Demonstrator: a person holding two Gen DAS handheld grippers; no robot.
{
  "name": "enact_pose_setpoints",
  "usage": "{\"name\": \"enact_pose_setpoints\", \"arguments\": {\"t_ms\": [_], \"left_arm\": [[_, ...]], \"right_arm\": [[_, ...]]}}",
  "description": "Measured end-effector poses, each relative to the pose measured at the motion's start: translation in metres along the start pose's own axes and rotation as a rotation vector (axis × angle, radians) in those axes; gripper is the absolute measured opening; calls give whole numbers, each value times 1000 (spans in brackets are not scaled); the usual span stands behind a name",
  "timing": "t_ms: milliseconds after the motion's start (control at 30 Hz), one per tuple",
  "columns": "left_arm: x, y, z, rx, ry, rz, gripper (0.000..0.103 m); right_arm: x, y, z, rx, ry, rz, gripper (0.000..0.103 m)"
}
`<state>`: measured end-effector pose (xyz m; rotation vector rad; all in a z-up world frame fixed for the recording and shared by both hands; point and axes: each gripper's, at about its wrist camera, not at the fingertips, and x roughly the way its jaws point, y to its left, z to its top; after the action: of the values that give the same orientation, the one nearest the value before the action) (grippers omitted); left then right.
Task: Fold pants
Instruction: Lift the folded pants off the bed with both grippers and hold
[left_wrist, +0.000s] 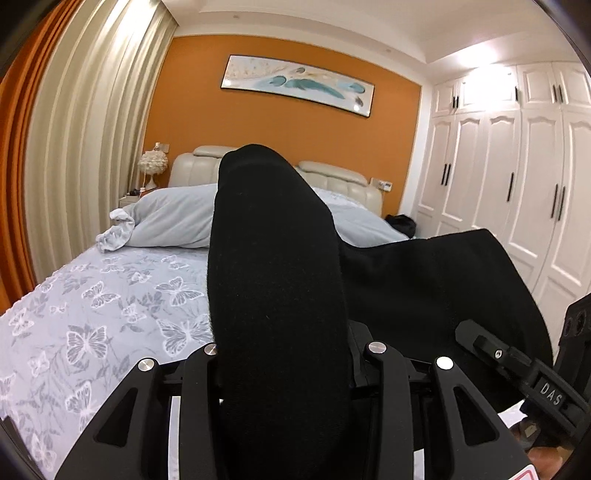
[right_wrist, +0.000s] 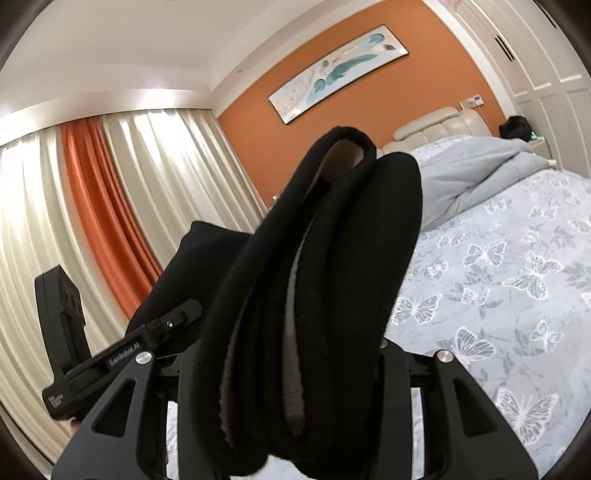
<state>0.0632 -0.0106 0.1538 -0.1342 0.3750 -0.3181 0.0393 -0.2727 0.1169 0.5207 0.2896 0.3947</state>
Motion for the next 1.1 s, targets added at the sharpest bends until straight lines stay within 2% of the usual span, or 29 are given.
{"name": "enact_pose_setpoints", "arguments": {"t_ms": [233,433,733,1100], "left_arm": [[64,15,-20,-17,116,33,34],[96,25,-41,-19,194,57,34],[118,28,-61,-10,260,92,34],[122,31,-67,-4,263,100,34]], "right_arm": [[46,-35,-14,48,62,-49,38],[69,-58,-30,91,110,-80,38],[82,-68,-52,134,166,-110,38],[87,-66,-56,131,169,-113,38]]}}
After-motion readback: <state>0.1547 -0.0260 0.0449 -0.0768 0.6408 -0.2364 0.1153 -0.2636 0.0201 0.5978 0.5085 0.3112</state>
